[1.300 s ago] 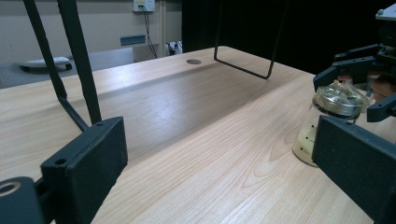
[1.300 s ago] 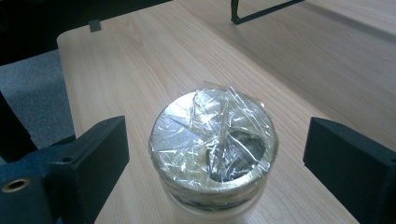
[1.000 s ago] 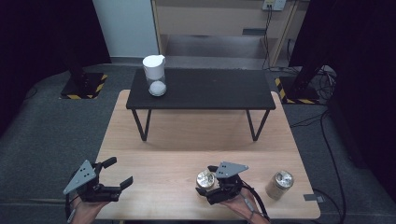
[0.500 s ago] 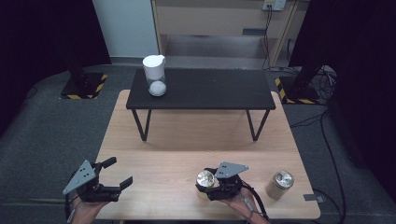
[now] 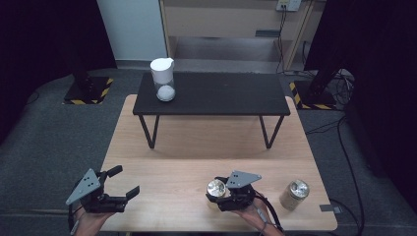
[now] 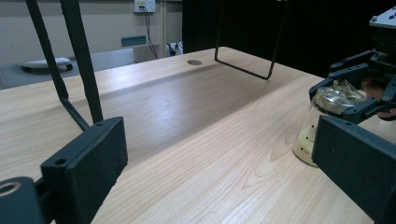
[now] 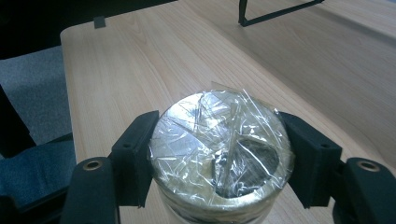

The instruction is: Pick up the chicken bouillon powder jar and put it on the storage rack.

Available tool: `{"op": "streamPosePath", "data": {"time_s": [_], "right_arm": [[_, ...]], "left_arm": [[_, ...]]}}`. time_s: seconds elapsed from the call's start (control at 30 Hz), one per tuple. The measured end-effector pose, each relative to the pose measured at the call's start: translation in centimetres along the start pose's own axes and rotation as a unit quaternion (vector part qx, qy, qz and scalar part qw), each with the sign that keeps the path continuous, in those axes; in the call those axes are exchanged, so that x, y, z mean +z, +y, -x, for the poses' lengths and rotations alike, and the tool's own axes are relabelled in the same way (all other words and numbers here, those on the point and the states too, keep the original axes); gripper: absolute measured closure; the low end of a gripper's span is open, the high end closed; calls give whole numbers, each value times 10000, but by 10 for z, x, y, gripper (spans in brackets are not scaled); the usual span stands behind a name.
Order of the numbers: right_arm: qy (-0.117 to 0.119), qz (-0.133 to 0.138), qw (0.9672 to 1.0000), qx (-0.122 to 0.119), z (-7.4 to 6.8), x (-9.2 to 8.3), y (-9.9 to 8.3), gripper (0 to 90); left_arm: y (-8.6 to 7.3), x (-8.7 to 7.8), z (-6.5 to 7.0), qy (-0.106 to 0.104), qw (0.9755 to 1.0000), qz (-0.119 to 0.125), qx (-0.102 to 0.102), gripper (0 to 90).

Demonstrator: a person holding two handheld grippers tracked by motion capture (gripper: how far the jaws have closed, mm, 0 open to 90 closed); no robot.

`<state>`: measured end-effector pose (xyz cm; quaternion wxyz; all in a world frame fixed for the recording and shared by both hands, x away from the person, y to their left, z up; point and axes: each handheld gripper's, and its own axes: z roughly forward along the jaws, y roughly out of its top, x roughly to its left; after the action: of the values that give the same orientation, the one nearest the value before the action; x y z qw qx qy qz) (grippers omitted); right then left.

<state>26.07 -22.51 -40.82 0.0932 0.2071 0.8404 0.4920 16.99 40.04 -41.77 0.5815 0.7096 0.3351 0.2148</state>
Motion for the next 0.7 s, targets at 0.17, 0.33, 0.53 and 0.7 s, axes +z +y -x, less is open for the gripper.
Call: {"op": "streamPosePath", "data": {"time_s": [0.17, 0.33, 0.53, 0.7], "right_arm": [[37, -31, 10000, 21, 1, 0, 2, 351], [95, -55, 9999, 19, 3, 0, 7, 351], [167, -87, 9998, -25, 3, -1, 17, 352], [232, -108, 9996, -88, 3, -6, 29, 352]], "left_arm": [[0, 0, 0, -7, 10000, -12, 3, 26], [0, 0, 0, -11, 10000, -13, -7, 26], [0, 0, -1, -13, 10000, -15, -9, 26], [0, 0, -1, -21, 10000, -23, -10, 26]]}}
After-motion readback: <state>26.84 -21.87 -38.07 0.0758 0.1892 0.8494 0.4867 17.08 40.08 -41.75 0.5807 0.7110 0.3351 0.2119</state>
